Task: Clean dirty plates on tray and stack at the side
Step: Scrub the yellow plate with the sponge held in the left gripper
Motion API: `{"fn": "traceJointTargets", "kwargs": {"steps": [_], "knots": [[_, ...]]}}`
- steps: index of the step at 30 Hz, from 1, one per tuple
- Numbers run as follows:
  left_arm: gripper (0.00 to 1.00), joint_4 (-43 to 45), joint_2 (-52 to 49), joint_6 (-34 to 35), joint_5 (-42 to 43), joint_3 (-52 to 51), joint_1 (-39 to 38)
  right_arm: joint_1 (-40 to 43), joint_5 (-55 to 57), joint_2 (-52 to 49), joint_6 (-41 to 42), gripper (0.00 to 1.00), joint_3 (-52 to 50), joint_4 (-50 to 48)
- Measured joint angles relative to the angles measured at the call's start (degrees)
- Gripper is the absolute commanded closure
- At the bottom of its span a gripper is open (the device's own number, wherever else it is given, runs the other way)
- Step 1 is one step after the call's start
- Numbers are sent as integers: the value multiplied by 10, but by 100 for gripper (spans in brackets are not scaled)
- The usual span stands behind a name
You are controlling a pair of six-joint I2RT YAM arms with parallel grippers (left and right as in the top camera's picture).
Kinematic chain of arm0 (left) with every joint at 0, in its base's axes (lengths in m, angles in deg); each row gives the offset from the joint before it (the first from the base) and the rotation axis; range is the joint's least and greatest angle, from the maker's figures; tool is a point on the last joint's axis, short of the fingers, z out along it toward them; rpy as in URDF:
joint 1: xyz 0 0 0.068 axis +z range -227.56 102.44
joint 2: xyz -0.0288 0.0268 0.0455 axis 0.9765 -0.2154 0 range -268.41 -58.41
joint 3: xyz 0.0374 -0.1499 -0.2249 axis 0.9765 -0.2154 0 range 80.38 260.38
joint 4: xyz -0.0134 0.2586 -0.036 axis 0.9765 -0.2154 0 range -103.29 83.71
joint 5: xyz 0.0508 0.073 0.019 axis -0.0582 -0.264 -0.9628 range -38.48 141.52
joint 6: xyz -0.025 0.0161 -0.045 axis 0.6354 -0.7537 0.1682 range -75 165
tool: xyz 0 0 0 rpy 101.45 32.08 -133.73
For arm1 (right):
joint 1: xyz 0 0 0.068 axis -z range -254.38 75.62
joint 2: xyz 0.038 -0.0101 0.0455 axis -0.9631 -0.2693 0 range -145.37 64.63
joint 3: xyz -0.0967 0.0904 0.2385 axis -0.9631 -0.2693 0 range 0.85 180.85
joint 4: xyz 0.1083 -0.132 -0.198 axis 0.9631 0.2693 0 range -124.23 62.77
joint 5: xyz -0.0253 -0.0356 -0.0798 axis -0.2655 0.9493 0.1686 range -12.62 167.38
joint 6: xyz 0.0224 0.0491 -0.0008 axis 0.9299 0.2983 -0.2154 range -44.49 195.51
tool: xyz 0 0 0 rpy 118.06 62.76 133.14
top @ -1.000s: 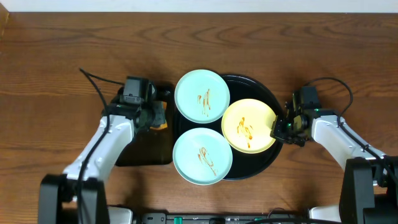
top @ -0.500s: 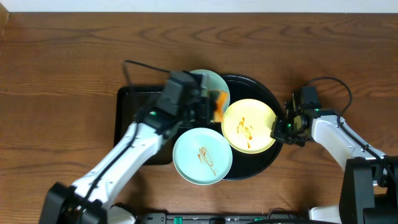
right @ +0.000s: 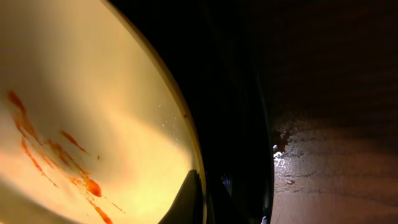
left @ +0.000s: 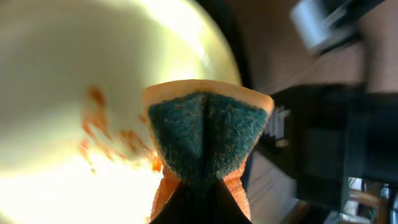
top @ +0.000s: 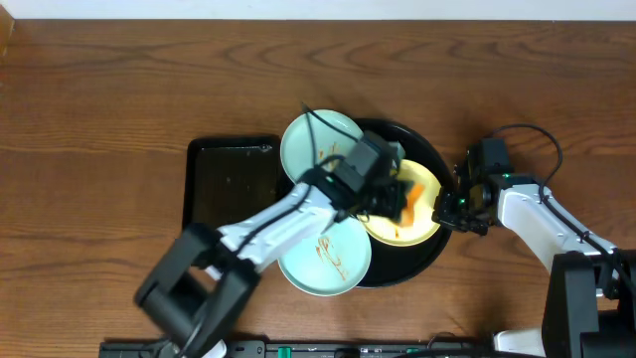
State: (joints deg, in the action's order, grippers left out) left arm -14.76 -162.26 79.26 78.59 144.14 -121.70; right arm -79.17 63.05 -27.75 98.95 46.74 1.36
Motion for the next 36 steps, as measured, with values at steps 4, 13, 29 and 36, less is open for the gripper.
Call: {"fn": "traceJointTargets", "kwargs": {"steps": [4, 13, 29, 36], "knots": [[92, 8, -42, 18, 0, 0, -30, 0, 0, 0, 0, 99, 0, 1], [93, 19, -76, 0, -63, 1, -46, 0, -1, 0, 0, 99, 0, 2], [93, -103, -67, -47, -216, 30, -17, 0, -5, 0, 0, 99, 0, 7], [92, -51, -66, -112, -227, 27, -18, 0, -5, 0, 0, 99, 0, 8]]}}
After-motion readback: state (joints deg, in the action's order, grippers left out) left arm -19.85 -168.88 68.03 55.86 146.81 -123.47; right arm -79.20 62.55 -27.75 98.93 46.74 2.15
